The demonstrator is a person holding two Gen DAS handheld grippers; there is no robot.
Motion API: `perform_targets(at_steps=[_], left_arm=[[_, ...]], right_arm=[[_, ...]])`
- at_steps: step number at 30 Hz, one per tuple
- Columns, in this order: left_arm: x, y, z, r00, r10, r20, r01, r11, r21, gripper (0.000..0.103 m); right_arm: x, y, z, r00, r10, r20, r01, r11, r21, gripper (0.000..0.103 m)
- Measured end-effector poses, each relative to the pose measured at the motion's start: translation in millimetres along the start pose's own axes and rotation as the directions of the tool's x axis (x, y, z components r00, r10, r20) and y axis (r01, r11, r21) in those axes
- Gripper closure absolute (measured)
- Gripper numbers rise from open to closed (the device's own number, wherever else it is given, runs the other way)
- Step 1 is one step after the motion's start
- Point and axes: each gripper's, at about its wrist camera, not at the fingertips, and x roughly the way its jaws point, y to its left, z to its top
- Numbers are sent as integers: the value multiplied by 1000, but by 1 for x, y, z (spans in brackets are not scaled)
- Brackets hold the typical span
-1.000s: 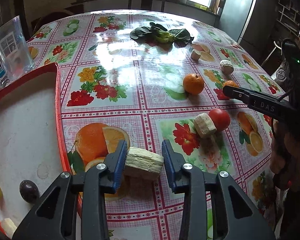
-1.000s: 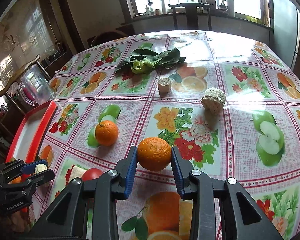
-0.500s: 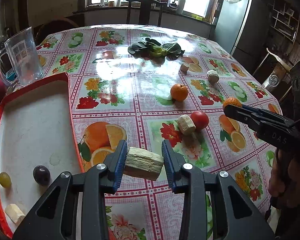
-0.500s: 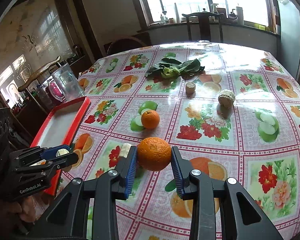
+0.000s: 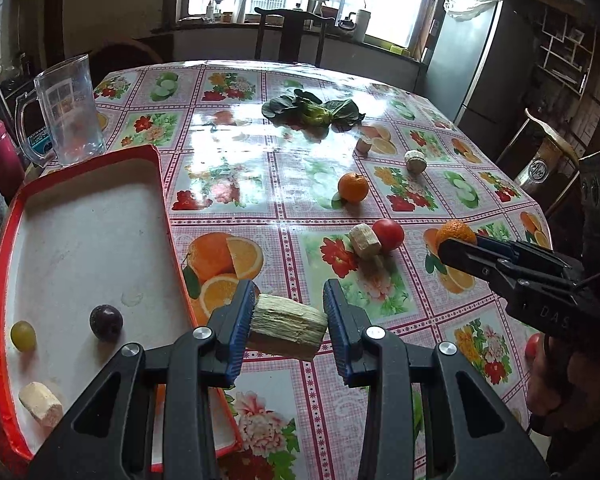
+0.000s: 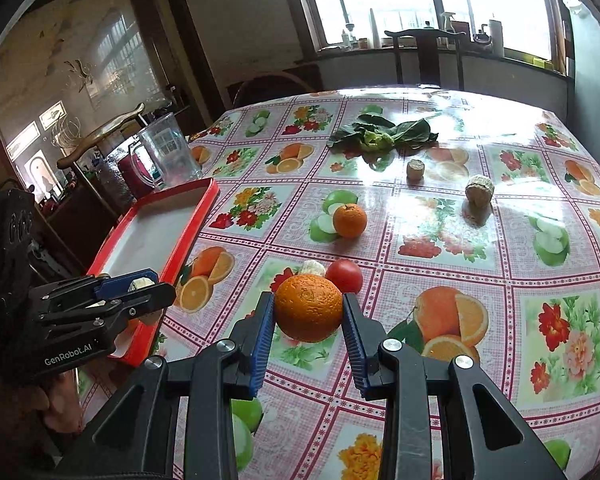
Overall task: Organize fruits
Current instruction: 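Lift the white block with the left tool while the right tool carries the orange toward the tray, then carry the white block over the tray with the left tool while the right tool lowers the orange there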
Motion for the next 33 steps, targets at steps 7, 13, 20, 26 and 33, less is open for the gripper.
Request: perform_targets(at_steps=[7,13,20,26,33], left_arm=[[-12,9,1,1000,0,22,1,1000,-15,70],[-20,20,4,999,6,42,-5,1000,-29,70],[-27,43,6,998,23,58,-19,998,-66,70],[-29,69,5,997,53,61,-47,994,-103,70],[-32,96,2,994,87,58,-78,986,-146,70]], right_arm=[[1,11,4,1000,14,4,-14,1000,-11,69],[6,23,8,999,33,1,-33,999,-23,69],[10,40,12,999,53,1,-53,997,-49,69],[23,52,16,997,70,-16,-71,996,-61,69],[37,73,23,995,98,-32,-101,991,-90,69]])
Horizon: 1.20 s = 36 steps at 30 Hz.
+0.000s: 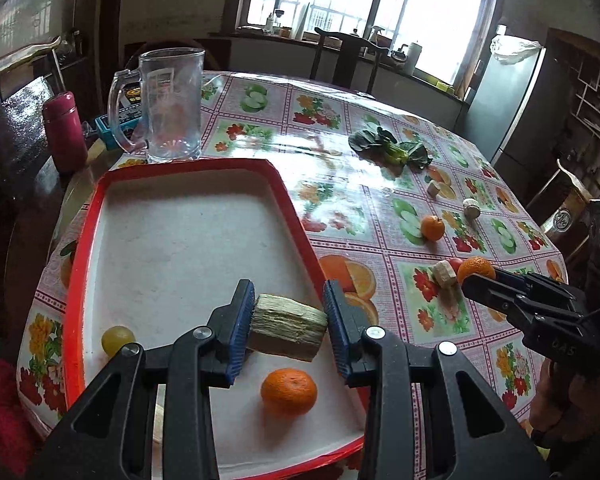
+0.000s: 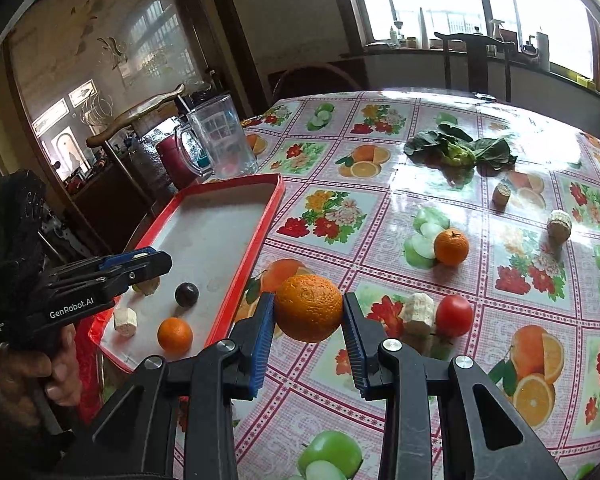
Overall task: Organize fruits
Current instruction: 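Carry the white block over the tray with the left tool while the right tool lowers the orange there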
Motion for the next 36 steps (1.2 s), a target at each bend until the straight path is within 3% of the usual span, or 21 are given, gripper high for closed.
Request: perform_targets(at_steps=[22,36], left_arm=[[-16,66,10,995,95,25,-92,992,-86,70],[11,104,18,990,135,-36,-138,980,-141,70]], right_arm=[[44,70,31,995,100,-23,-102,989,-106,69],[101,105,39,986,122,-115,-139,978,-155,69]])
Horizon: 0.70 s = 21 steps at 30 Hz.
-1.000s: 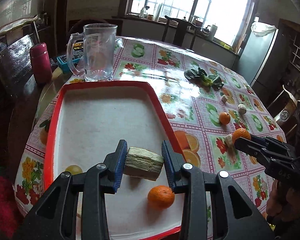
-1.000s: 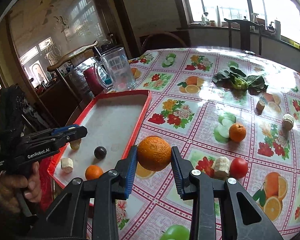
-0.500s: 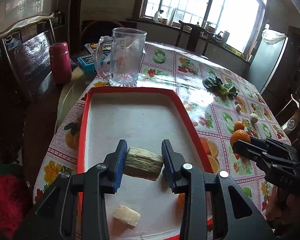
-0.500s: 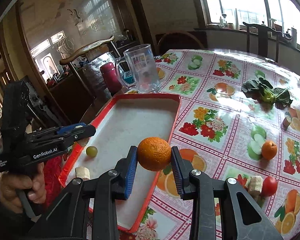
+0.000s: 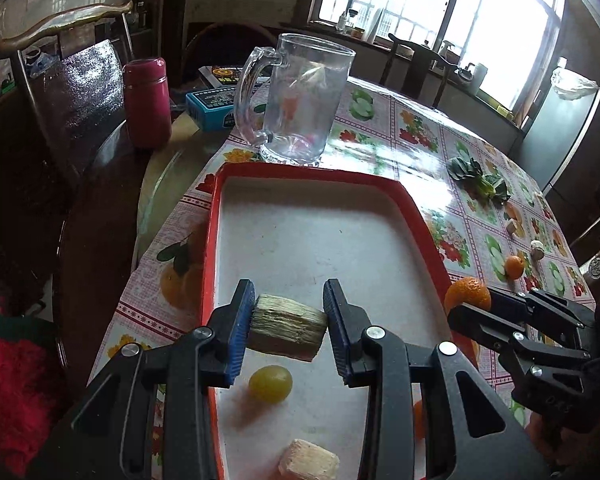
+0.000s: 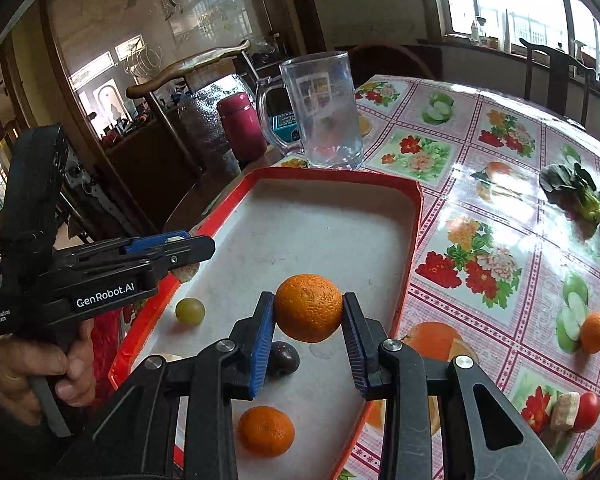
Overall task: Organize fruits
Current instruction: 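Carry the white block over the tray with the left tool while the right tool lowers the orange there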
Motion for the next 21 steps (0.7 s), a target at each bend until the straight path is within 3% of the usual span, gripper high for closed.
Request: perform_targets(at_steps=[17,21], left_arm=[[41,5,-2,993,28,-115,-30,999,-15,69],[43,5,-2,990,37,-134,-40,999,-20,62]], right_arm=[[53,9,-8,991,-30,-130,17,995,-93,65],[48,11,-10,993,-25,-116,14,995,-95,59]])
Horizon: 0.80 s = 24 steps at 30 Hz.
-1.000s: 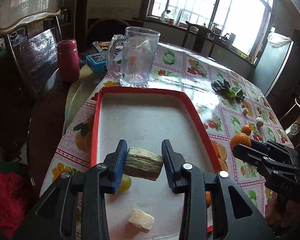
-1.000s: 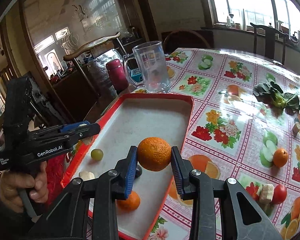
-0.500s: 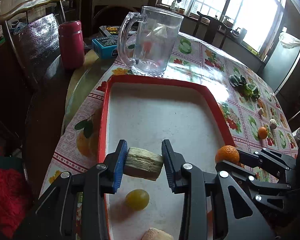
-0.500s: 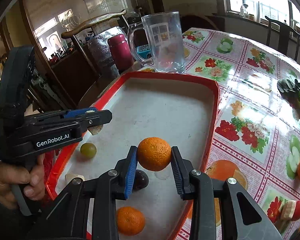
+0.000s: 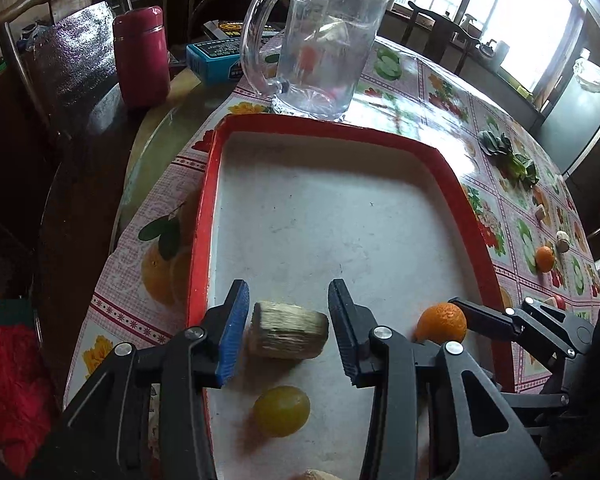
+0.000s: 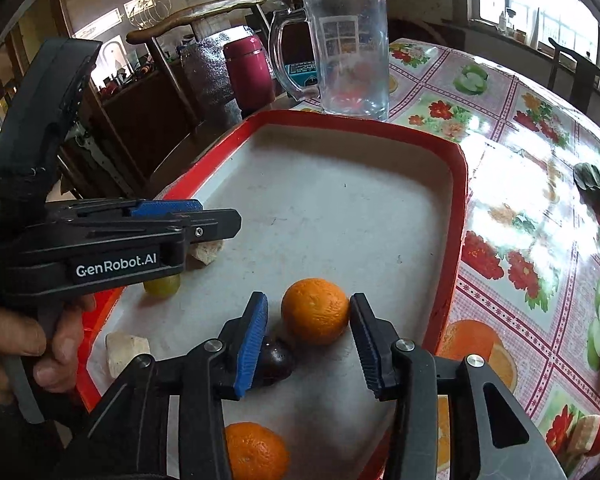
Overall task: Organize fruits
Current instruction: 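Carry the white block over the tray with the left tool while the right tool lowers the orange there, then open the left tool to drop the white block while the right tool releases the orange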
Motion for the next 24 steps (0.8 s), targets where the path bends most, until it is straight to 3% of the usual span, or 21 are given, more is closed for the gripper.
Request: perform_targets(at_steps=[4,15,24], left_arm=[[-4,-3,-1,1000,8,6,-8,1000,-2,51],[-35,-6,-3,997,-15,77,18,999,-32,51],[-61,-44,-4,990,-57,128,55,998,23,45]], right_arm=[[-13,2,-2,1000,1,23,-1,1000,-6,58],[-75,-13,-22,992,9,128,-17,998,62,52],[-120,-53,-55,984,-35,177,4,986,169,52]])
